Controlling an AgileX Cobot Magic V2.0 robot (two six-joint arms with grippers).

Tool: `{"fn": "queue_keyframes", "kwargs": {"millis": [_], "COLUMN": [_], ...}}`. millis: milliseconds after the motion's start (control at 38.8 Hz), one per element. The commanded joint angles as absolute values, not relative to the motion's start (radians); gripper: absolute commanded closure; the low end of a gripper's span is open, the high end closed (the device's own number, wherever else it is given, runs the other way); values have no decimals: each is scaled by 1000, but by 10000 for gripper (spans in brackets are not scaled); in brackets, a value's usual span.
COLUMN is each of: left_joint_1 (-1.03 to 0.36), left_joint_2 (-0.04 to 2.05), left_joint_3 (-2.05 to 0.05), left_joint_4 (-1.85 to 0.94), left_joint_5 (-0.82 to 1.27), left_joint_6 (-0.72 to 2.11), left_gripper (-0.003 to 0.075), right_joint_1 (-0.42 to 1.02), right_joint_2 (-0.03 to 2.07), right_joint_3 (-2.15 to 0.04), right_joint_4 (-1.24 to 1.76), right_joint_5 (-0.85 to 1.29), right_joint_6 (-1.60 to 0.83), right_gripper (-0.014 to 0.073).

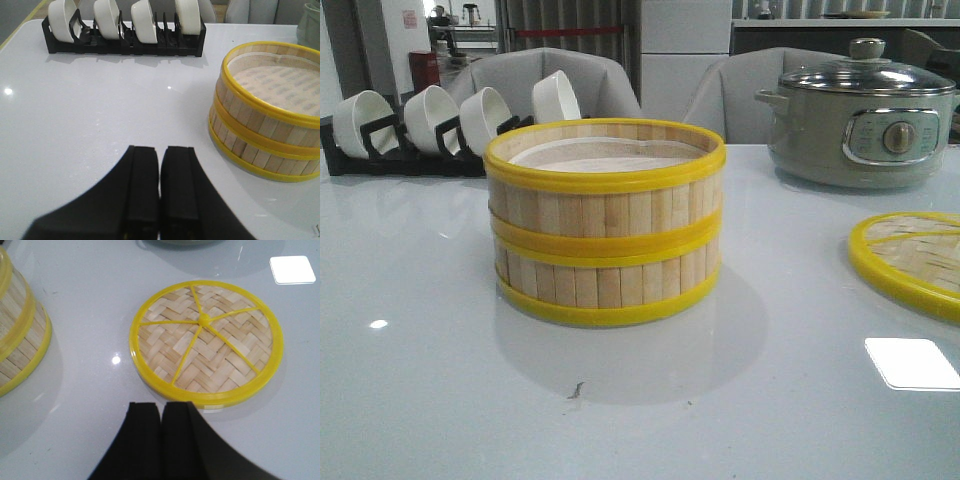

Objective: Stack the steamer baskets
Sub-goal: 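Raise the left gripper away from the stacked baskets, then lower the right gripper onto the center hub of the woven lid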

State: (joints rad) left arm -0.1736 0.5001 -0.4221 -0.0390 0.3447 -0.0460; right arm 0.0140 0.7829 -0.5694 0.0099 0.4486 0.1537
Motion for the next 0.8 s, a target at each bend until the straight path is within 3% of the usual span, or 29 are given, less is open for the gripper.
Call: {"fn": "queue_keyframes", "kwargs": {"millis": [0,77,180,772], "left_joint_1": [-173,-173,-173,-173], "left_joint_2": [502,502,502,502], "left_joint_3": [-450,-450,-450,-450], "left_joint_4": [-50,-50,-50,-50], "left_joint_5": [253,253,253,253], "left_joint_6": [-52,-52,-52,-52], "left_gripper": [625,625,625,624], "right_joint_1": [10,10,10,-7], "right_joint_2": [822,876,937,1328], "right_joint_3": [-629,-662,-700,-986], "right_joint_4": [14,14,14,-37], "right_joint_5": [396,431,437,429], "right_joint_6": [144,135,135,117], "right_gripper": [485,377,303,306]}}
